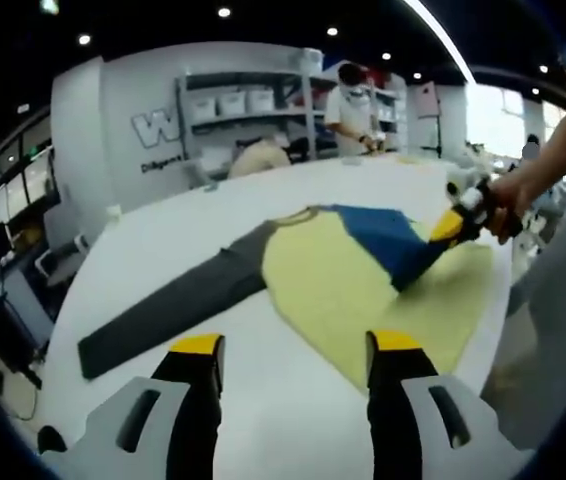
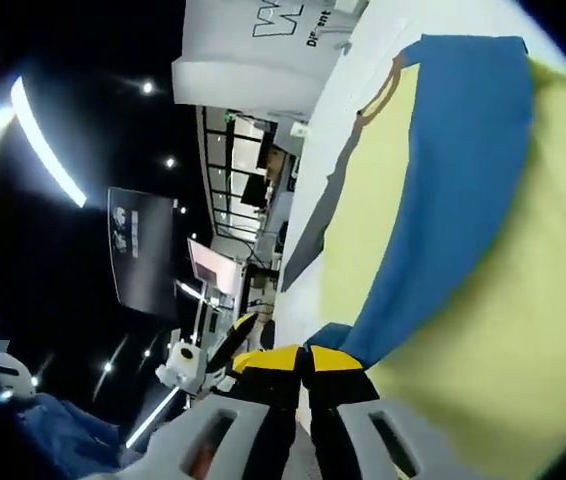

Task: Fold the garment on the visible template until the final outline fits inside the template.

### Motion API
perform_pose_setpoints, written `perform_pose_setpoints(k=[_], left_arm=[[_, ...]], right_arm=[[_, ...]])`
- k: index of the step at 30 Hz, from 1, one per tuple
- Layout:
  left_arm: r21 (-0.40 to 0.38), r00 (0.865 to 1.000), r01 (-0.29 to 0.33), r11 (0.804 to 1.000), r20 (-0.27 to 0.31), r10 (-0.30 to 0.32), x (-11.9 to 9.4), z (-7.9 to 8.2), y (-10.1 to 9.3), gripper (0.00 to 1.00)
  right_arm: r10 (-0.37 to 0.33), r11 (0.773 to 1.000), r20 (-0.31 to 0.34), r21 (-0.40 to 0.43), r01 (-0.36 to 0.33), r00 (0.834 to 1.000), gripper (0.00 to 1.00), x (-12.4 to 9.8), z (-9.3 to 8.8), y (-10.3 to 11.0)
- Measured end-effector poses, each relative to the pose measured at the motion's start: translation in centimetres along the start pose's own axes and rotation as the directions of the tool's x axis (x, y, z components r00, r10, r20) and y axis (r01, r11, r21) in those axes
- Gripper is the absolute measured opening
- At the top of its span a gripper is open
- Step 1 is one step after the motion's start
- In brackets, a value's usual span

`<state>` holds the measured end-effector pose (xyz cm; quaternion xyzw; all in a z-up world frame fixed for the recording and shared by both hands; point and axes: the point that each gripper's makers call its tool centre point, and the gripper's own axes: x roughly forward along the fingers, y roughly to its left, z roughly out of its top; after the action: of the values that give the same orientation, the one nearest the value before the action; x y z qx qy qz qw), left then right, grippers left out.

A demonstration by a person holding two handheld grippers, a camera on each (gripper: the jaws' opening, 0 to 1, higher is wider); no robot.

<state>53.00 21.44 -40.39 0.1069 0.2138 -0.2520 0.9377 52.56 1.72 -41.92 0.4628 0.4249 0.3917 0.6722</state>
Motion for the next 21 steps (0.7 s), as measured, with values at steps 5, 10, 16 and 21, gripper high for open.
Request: perform_pose_setpoints(k=[5,10,16,21], left_arm=[[0.000,1.000,0.001,1.000,-0.002,-0.001,0.0,-0.1,0.0,0.59],[0.003,1.000,0.002,1.000,-0.004,-0.002,0.0,0.0,-0.1,0.59],[0.003,1.000,0.000,1.000,-0.004,0.000,0.0,-0.2,0.1,0.59],[0.003,1.000,0.000,1.000,-0.005,0.000,0.0,0.0,-0.1,0.59]], right_arm=[[-0.046,0.995,-0.050,-0.090,0.042,0.998,0.00,-0.4,-1.4,-1.0],[-0.040,0.995,-0.070,-0.096,0.033,0.997,0.00,-0.6,-2.3,-0.8],[-0.026,0.995,-0.065,-0.096,0.020,0.998,0.00,-0.4,-2.8,-0.4],[0.017,0.997,-0.061,-0.073,-0.021,0.998,0.00,0.6,-3.5,0.8]])
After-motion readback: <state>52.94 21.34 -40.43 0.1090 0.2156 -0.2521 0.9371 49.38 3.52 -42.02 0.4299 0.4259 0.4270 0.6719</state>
